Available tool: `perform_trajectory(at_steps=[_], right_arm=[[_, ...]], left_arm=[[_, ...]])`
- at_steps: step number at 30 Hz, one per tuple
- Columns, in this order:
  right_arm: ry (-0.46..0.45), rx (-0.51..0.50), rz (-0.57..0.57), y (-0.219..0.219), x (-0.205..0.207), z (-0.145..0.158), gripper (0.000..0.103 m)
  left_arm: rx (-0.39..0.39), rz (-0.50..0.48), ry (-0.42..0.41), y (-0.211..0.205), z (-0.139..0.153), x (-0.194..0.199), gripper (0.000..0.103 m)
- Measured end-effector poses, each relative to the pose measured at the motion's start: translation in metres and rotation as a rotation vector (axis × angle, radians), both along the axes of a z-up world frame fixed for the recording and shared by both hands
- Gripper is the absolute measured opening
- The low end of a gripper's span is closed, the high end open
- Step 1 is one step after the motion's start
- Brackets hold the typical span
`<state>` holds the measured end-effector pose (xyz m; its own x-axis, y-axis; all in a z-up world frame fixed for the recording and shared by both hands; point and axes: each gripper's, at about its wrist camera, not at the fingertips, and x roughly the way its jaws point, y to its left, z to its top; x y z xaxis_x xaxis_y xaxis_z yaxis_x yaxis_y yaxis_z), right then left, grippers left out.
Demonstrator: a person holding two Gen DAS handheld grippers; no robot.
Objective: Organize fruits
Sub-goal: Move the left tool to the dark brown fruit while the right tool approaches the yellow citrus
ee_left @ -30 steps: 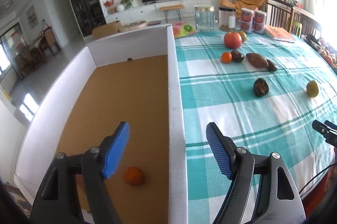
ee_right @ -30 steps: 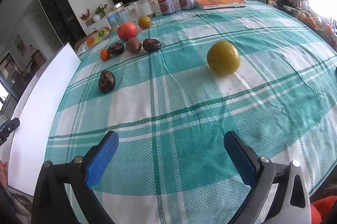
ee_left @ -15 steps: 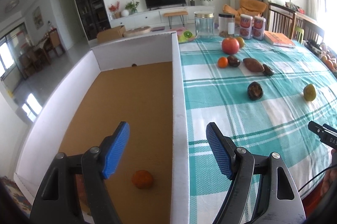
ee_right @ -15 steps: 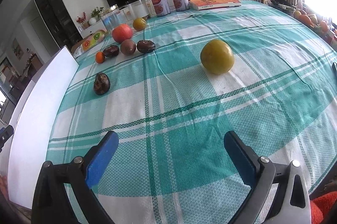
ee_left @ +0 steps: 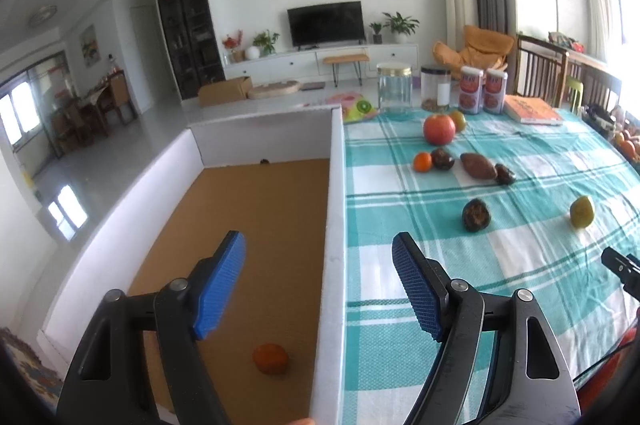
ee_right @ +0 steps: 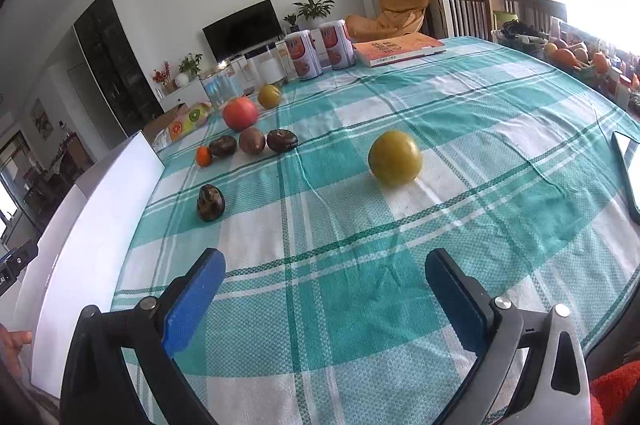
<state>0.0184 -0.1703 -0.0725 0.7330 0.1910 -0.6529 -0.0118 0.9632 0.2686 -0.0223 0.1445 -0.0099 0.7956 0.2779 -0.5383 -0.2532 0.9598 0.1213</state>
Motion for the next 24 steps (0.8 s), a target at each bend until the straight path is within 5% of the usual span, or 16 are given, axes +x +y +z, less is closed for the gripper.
perform_trajectory(at_steps=[2, 4, 8, 10, 12, 15, 17, 21, 24], right_arm=[[0.051, -0.073, 0.023, -0.005, 0.006, 0.011, 0.1], [0.086, -0.258, 0.043, -0.009, 0.011, 0.028, 0.1], [0.077, -1.021, -0.057, -0.026, -0.001, 0.054, 0.1], [0.092, -1.236, -0.104, -0.044, -0.009, 0.063, 0.103], [0.108, -1.125, -0.083, -0.062, -0.018, 0.076, 0.103], [0.138, -0.709, 0.039, -0.076, -0.025, 0.073, 0.103], [0.133, -0.519, 0.051, -0.079, -0.025, 0.056, 0.103], [0.104, -0.25, -0.012, -0.073, -0.031, 0.017, 0.103], [0.058, -0.187, -0.047, -0.061, -0.04, 0.003, 0.103]], left_arm=[[0.011, -0.038, -0.041, -0.013, 0.011, -0.005, 0.084], [0.0, -0.096, -0.056, -0.027, 0.017, -0.006, 0.084], [-0.082, -0.23, -0.009, -0.057, 0.016, 0.002, 0.085], [-0.121, -0.287, 0.017, -0.072, 0.009, 0.009, 0.085], [-0.145, -0.332, 0.06, -0.091, -0.003, 0.02, 0.085], [-0.187, -0.408, 0.134, -0.119, -0.03, 0.046, 0.085], [-0.198, -0.422, 0.216, -0.134, -0.056, 0.065, 0.085], [-0.183, -0.403, 0.333, -0.141, -0.106, 0.086, 0.085], [-0.132, -0.391, 0.33, -0.136, -0.12, 0.085, 0.085]])
